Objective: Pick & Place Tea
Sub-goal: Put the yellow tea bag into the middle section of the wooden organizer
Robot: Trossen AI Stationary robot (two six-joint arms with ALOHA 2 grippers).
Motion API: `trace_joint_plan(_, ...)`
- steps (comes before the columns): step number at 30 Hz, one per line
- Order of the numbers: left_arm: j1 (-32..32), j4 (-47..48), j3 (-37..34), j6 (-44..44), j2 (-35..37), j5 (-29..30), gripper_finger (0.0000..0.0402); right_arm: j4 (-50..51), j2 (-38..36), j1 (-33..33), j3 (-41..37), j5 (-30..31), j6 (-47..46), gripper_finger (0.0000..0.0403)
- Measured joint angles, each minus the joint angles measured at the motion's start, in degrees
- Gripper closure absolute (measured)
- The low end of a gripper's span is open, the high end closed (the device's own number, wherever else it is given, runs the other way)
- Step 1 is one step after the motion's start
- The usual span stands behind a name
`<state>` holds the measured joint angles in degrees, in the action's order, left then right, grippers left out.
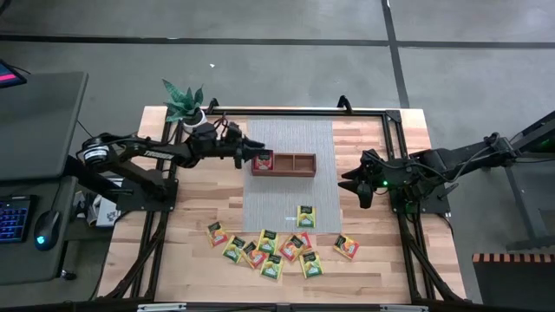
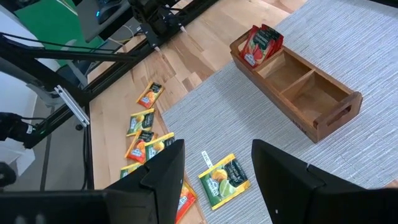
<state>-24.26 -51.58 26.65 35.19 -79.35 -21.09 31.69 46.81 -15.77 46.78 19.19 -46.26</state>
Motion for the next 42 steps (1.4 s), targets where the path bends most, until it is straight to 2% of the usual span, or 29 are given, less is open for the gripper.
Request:
trace_joint_plan(2, 1.33, 0.26, 0.00, 2.23, 0.09, -2.52, 0.0234, -0.34, 0.23, 0.00, 0.00, -0.50, 0.22, 0.0220)
trace_joint_plan(5, 5.00, 0.68, 0.00, 2.61, 0.13, -2.60, 0.0234, -0.67, 1.46, 0.04, 0.00, -0.17, 0.72, 0.0220)
trace_joint_plan(8, 8.56, 1.16, -0.02, 2.49, 0.13, -1.42, 0.0234, -1.71, 3.84, 0.07, 0.00, -0.07, 2.48, 0.0222)
trace_joint_plan(11, 11.53, 3.71, -0.02, 1.21, 0.13, 2.44, 0.0234, -2.78, 7.12, 0.04, 0.00, 0.54, 3.52, 0.0240)
trace_joint_plan(14, 14.06, 5.11, -0.02, 0.58, 0.11, 5.75, 0.0235, -3.60, 11.16, 0.07, 0.00, 0.85, 3.88, 0.0279)
trace_joint_plan(20, 19.23, 6.32, -0.02, 0.63, -0.18, 11.32, 0.0235, -5.54, 19.94, 0.04, -0.02, -1.25, 3.81, 0.0391)
trace_joint_plan(31, 27.15, 7.17, -0.04, 1.29, -4.51, 23.80, 0.0235, -11.64, 34.70, 0.00, -0.02, -4.53, 2.35, 0.0401)
trace_joint_plan(34, 28.24, 7.16, -0.04, 4.02, -5.60, 26.15, 0.0235, -12.07, 37.36, -0.08, -0.02, -5.64, 2.34, 0.0402)
trace_joint_plan(38, 28.45, 7.26, 0.98, 9.06, -7.77, 26.67, 0.0235, -13.25, 39.38, -1.19, -0.02, -6.09, 2.63, 0.0402)
trace_joint_plan(42, 28.42, 7.05, 5.74, 10.14, -11.25, 26.59, 0.0235, -14.80, 40.90, -3.18, -0.02, -6.06, 3.60, 0.0402)
